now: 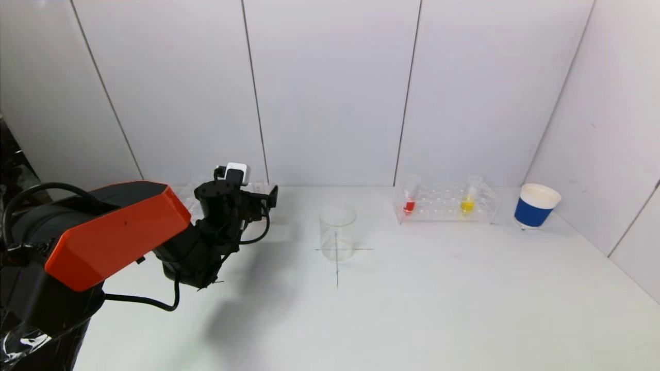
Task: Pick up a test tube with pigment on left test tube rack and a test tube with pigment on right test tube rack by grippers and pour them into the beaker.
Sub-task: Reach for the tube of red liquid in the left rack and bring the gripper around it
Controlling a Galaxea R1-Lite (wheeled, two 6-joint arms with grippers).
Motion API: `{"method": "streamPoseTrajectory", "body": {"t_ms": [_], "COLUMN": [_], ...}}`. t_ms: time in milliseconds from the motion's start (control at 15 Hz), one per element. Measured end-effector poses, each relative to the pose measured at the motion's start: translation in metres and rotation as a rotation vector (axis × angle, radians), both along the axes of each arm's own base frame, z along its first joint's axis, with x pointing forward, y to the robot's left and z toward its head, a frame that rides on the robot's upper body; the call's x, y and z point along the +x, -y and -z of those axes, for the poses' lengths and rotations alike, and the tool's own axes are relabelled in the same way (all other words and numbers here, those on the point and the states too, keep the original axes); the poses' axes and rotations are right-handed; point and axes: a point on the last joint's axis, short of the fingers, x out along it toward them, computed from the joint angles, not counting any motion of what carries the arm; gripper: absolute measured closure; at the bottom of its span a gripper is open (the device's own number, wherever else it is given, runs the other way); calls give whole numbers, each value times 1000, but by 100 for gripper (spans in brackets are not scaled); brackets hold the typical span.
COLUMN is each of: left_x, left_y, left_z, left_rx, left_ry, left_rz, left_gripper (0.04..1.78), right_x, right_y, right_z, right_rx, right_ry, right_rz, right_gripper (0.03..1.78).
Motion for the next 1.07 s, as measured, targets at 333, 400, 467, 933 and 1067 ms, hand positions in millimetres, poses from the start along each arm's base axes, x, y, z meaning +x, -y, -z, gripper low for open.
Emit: {"method": "streamPoseTrajectory", "body": {"t_ms": [333,400,467,933,1067], "left_x": [0,-1,-1,-1,0], "left_y": [2,2,3,7,7], "left_z": [0,0,0,-1,-2], "left_rx": [-1,0,1,0,-1], "left_ry": [0,0,0,3,7], "left_rz": [5,5,7,16,16], "left_gripper": [6,6,6,6,6], "right_x": [0,0,0,0,0], "right_y": [0,0,0,0,0], "right_z": [0,0,0,0,0], "right_rx": [0,0,0,0,0], "right_ry": [0,0,0,0,0], "right_rz": [0,0,0,0,0], "right_gripper": [5,5,5,5,5]}}
